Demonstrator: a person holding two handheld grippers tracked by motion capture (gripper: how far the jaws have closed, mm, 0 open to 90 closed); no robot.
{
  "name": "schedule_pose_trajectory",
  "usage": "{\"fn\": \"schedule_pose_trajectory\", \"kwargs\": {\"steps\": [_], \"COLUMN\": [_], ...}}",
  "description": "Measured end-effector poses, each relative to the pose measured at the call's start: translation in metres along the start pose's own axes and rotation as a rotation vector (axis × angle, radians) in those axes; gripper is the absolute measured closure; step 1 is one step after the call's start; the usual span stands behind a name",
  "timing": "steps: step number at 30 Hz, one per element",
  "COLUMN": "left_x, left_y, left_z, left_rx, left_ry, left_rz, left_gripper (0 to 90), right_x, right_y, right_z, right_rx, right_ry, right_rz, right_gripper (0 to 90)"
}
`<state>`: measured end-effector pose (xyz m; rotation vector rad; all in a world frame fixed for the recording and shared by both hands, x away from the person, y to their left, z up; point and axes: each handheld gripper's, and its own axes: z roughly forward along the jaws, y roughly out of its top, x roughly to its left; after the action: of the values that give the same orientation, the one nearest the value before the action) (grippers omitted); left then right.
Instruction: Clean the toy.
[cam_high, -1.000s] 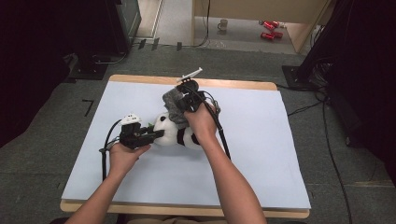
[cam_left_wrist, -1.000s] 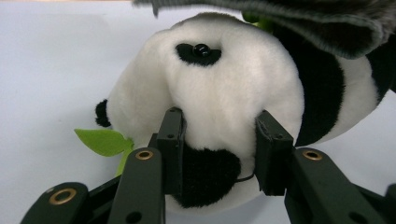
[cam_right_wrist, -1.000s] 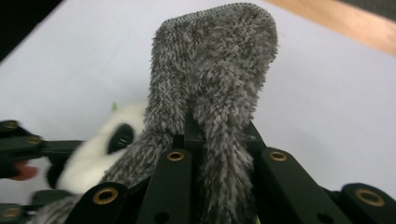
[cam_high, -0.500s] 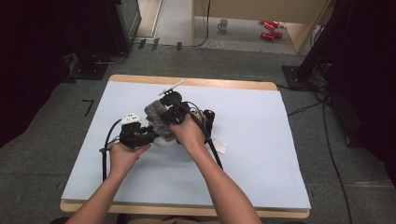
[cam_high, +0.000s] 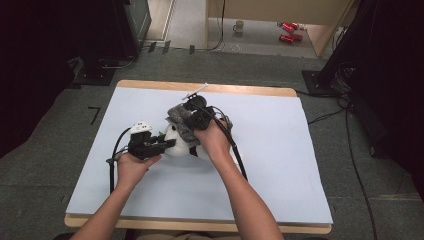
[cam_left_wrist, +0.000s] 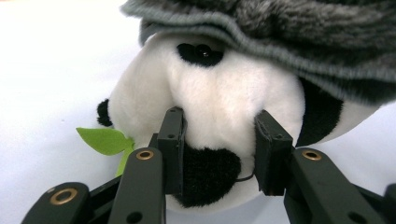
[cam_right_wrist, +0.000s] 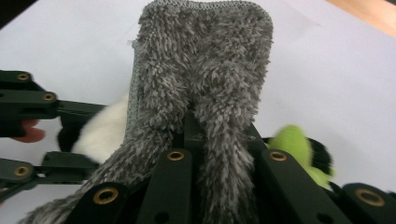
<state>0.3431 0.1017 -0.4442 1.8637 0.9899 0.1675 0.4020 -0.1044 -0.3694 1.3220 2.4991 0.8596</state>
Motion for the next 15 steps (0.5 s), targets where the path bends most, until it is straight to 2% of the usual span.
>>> {"fn": "schedule_pose_trajectory", "kwargs": {"steps": [3, 4, 6, 9, 11, 15], "left_x": [0.002, 0.002, -0.001, -0.003, -0.002, -0.001], "left_y": [-0.002, -0.001, -0.001, -0.003, -0.005, -0.005], "left_z": [-0.001, -0.001, -0.001, -0.002, -0.003, -0.004], "left_rx": [-0.006, -0.004, 0.001, 0.009, 0.013, 0.022], "left_ry": [-0.016, -0.017, -0.005, 0.001, -0.004, -0.009], "left_rz": [-0.01, -0.006, 0.006, 0.012, 0.012, 0.015], "left_gripper": [61.4, 61.4, 61.4, 61.4, 61.4, 61.4], "right_x": [-0.01, -0.016, -0.025, -0.031, -0.035, -0.041], "right_y": [0.0, 0.0, -0.003, -0.003, -0.003, 0.002], "right_z": [-0.006, -0.007, -0.008, -0.01, -0.014, -0.028], "right_rx": [0.034, 0.041, 0.043, 0.032, 0.017, -0.015], "right_ry": [-0.06, -0.064, -0.031, -0.017, 0.005, -0.005], "right_rz": [-0.013, -0.003, 0.039, 0.065, 0.104, 0.111], "right_gripper": [80.9, 81.0, 81.0, 81.0, 81.0, 80.9]}}
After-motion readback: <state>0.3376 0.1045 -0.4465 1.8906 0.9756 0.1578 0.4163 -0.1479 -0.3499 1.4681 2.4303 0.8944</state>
